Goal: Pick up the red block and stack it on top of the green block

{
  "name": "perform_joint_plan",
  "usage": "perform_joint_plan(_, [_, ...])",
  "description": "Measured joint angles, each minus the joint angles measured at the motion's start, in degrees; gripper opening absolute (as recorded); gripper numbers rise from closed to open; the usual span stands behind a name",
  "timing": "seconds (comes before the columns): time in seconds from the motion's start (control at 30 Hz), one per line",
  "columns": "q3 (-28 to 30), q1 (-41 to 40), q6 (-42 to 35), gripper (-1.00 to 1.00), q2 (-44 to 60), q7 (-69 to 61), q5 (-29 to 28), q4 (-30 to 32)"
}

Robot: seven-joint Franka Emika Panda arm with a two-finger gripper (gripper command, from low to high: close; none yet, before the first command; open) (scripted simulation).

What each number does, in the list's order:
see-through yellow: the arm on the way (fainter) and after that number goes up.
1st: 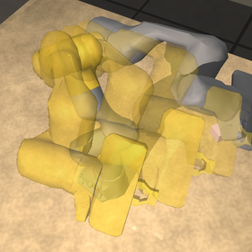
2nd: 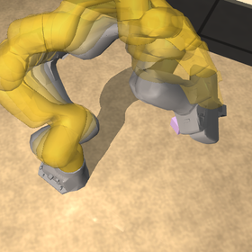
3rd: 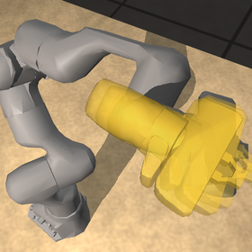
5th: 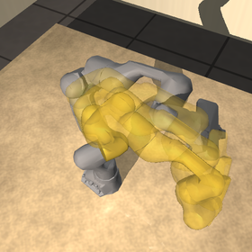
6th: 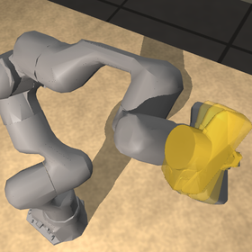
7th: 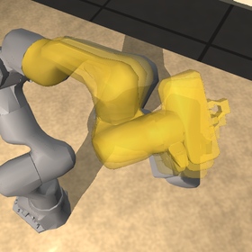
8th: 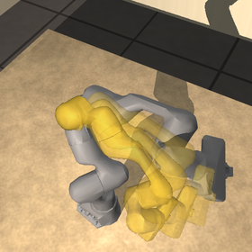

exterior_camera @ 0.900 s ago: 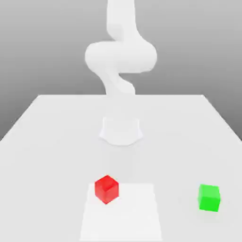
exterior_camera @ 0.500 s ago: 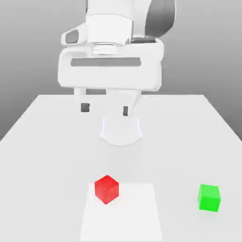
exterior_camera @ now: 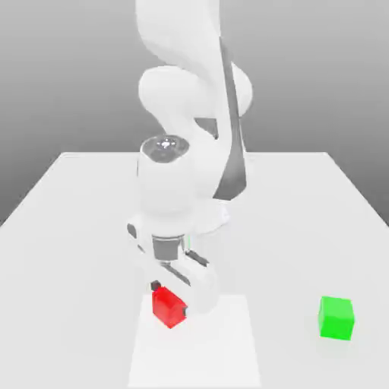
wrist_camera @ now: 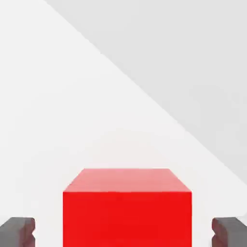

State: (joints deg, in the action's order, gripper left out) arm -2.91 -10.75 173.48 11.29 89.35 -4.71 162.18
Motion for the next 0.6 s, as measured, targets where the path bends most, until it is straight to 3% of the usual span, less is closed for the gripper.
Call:
perform_joint_plan(0.17, [0.17, 0.15, 0.30, -1.00, 0.27, 0.13, -0.14, -0.03])
perform_joint_plan(0.4, [-2.16, -0.77, -10.74, -1.00, -12.69, -3.61, 5.02, 1.83])
perform_joint_plan(0.6, [-5.46, 8.25, -15.31, -1.00, -13.07, -17.41, 5.69, -2.30])
